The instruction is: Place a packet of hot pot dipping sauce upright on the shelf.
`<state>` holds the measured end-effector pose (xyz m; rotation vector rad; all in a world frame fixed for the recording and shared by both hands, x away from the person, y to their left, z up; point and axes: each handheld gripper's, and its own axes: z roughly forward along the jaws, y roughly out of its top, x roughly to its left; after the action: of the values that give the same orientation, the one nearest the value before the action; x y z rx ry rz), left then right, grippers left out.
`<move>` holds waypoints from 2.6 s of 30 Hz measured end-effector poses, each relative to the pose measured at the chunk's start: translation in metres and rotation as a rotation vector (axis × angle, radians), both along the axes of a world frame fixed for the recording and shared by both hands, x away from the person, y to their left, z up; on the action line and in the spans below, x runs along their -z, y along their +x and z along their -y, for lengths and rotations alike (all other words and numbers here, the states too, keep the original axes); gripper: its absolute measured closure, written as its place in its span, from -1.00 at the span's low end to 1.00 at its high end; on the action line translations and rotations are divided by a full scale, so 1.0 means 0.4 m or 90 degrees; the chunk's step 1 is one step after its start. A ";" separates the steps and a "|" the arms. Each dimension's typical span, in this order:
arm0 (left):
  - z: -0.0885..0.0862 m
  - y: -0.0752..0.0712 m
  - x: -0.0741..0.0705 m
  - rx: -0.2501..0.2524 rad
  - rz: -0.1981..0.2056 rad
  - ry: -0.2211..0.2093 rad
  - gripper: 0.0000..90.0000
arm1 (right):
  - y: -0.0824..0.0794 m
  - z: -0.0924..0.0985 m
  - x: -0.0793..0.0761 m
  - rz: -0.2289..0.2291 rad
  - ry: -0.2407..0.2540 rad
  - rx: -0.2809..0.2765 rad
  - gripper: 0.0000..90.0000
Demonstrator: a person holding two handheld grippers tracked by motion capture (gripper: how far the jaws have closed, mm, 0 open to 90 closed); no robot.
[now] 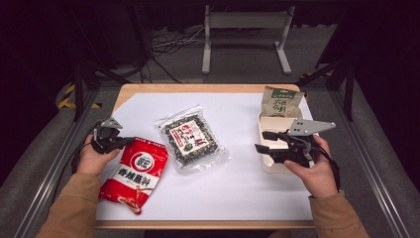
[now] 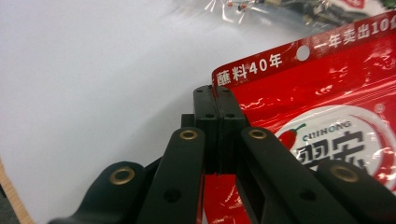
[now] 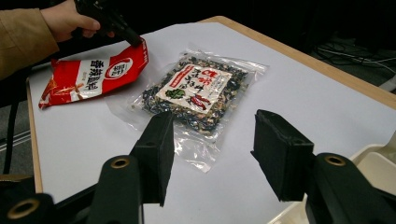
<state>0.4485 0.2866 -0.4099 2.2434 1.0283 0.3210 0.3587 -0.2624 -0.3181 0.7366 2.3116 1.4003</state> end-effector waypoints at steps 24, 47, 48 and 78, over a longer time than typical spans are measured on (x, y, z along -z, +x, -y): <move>-0.002 -0.144 -0.200 -0.033 0.108 -0.051 1.00 | -0.022 -0.025 -0.014 0.008 0.012 0.010 0.09; 0.055 -0.290 -0.344 0.045 0.248 -0.106 1.00 | -0.050 -0.063 -0.028 0.015 0.024 -0.034 0.01; 0.060 -0.296 -0.347 0.049 0.252 -0.105 1.00 | -0.049 -0.066 -0.028 0.015 0.023 -0.036 0.01; 0.189 -0.374 -0.404 0.180 0.317 -0.175 1.00 | -0.029 -0.188 -0.004 0.011 0.012 -0.105 -0.13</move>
<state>0.2989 0.2110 -0.2483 1.8891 0.4554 0.5430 0.3470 -0.1871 -0.3166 0.5479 2.3954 1.4944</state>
